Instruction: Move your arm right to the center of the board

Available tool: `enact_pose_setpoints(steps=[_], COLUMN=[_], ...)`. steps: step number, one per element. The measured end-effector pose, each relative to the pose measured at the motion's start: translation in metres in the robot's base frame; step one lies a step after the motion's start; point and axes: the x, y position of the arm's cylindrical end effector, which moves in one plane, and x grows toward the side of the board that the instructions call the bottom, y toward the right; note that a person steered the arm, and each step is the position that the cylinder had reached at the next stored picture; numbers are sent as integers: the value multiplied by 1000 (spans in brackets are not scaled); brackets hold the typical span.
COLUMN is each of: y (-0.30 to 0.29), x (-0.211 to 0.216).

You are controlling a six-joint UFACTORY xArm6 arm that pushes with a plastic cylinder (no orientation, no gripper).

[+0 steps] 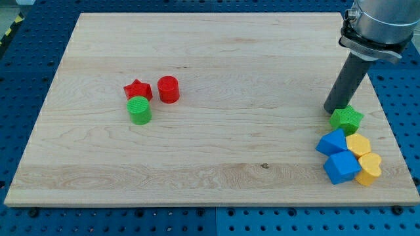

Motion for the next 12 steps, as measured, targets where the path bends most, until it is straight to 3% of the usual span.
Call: enact_pose_setpoints(steps=[6, 7, 8, 12], y=[1, -4, -26, -89], x=[22, -2, -19, -17])
